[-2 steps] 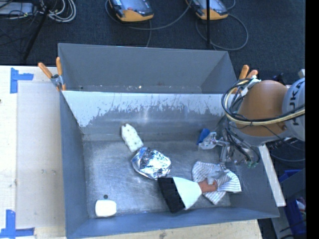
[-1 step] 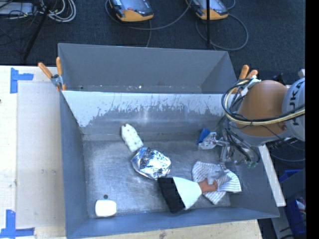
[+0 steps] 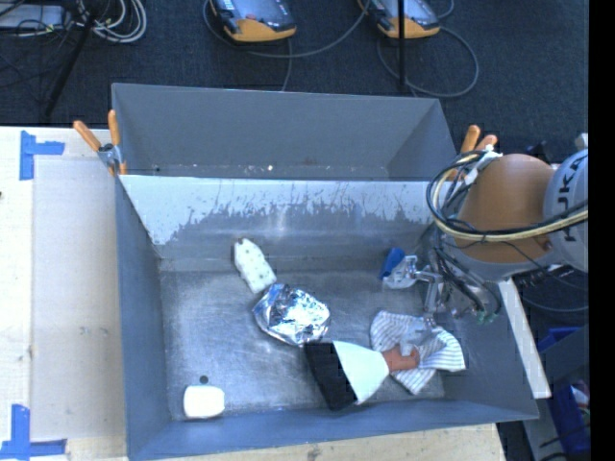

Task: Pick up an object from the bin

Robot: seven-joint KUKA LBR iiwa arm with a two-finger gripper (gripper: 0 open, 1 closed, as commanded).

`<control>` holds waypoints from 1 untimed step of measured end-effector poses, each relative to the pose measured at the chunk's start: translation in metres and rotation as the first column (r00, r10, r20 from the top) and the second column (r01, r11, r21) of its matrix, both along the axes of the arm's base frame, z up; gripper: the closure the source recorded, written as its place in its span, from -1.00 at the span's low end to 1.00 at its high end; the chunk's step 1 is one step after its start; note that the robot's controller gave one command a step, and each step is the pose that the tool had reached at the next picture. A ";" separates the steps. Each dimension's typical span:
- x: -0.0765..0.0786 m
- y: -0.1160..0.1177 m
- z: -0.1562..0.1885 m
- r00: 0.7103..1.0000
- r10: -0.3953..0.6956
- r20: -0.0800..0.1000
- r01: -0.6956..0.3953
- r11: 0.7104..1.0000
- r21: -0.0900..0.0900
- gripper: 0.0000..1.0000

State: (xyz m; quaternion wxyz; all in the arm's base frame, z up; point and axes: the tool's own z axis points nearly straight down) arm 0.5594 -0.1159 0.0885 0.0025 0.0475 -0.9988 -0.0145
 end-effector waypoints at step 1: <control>-0.002 0.001 0.004 1.000 0.006 -0.007 -0.007 1.000 -0.008 1.00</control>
Offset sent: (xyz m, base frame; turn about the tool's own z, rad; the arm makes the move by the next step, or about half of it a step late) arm -0.0001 0.0000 0.0639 0.0000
